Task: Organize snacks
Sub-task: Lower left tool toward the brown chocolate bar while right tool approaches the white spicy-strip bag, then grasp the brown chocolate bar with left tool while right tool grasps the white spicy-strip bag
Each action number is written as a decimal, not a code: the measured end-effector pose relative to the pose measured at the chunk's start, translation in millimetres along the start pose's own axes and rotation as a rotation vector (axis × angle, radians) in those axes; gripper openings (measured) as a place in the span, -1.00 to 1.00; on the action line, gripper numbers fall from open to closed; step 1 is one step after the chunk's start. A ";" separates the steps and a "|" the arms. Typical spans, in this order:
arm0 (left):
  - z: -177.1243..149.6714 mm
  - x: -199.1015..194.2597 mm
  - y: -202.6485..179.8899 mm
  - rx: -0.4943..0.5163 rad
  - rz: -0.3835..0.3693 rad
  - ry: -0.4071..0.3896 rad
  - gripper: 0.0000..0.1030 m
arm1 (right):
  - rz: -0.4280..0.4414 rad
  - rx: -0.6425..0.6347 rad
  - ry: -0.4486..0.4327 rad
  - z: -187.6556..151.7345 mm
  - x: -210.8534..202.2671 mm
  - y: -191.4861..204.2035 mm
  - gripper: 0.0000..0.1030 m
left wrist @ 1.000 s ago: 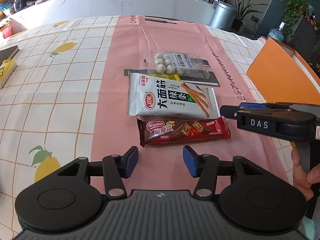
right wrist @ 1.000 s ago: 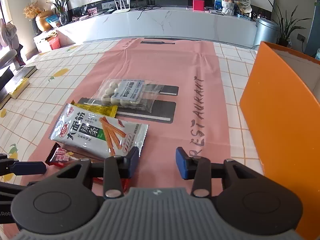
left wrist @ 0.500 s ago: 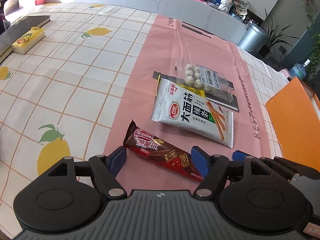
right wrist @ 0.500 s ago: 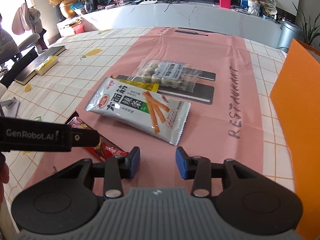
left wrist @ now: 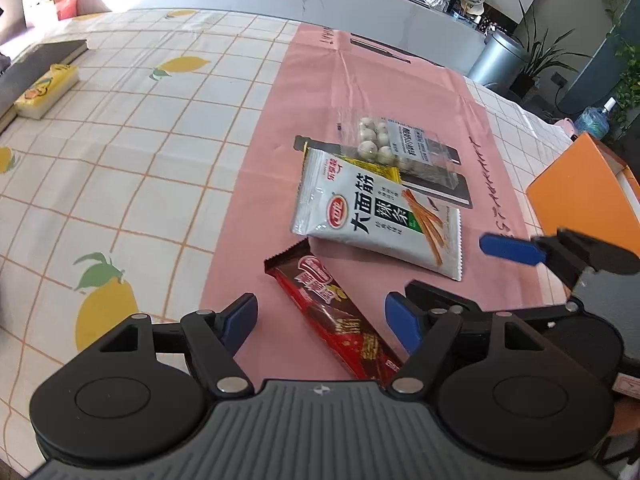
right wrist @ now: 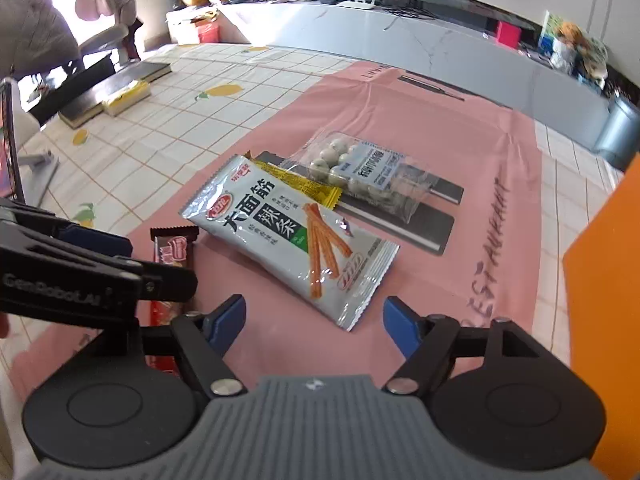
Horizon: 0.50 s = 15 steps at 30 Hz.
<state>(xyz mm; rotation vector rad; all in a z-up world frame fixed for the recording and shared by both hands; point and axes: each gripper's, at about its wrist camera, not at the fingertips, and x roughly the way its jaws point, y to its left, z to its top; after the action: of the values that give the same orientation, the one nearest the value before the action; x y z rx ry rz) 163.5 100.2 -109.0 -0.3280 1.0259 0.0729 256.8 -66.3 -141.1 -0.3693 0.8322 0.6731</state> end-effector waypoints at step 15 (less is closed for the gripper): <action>0.9 1.0 11.7 -0.005 -0.001 -0.002 0.12 | 0.145 -0.084 -0.007 14.3 33.9 -13.9 0.81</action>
<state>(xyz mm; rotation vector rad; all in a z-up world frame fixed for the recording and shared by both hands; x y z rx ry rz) 162.2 111.5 -112.1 -0.3331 1.0234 0.0746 290.7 -55.1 -157.8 -0.3840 0.8310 0.8461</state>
